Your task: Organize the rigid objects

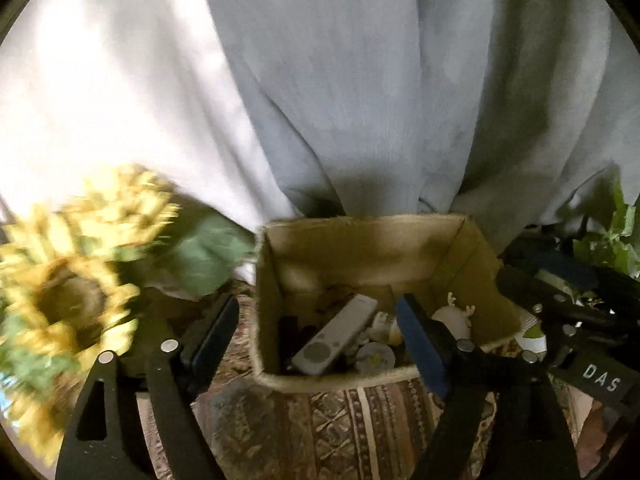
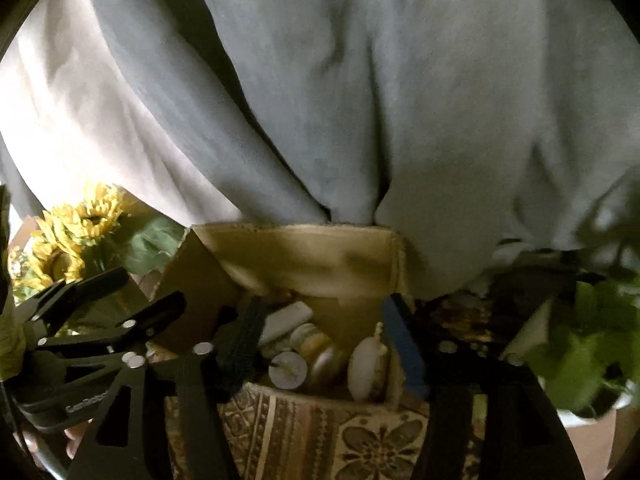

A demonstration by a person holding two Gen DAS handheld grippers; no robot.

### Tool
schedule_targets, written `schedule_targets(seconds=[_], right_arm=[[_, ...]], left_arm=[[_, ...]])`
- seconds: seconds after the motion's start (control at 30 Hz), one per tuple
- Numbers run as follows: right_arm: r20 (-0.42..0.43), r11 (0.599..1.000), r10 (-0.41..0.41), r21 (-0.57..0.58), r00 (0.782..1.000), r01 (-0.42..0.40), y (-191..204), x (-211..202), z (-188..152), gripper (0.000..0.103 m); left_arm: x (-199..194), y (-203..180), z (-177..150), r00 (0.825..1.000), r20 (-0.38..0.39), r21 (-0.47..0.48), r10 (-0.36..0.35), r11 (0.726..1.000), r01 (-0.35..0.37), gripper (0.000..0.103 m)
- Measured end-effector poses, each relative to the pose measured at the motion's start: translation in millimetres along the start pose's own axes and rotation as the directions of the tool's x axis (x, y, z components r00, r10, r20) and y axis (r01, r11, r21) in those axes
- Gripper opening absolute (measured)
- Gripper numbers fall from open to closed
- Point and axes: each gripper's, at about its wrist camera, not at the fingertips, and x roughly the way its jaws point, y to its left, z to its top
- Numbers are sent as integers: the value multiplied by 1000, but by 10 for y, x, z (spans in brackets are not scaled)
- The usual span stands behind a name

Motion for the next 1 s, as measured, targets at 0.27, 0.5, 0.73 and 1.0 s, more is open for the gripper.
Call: schedule_targets(seconds=[0.27,0.5,0.73,1.0], right_arm=[[134,997,-73,3,988,73,109,-903,-277,90],[257,993,-111,-14,960,118,171,-1597,-655,100],[325,990,-106,-56,940,131,251,-2164,-1117,101],[357,986,-133,-44,925,159,414,-2731,-1630,101]], left_arm=[[-992,-23,-309,978,173,-23,116,993,-114,103],[-1758,-111,-784,934,293,-76,205,979,-192,103],[-2308,-223,-1288,920,336,-99,201,979,-178,103],[-2916,-287,-1813,896,404,-62,186,982,-176,103]])
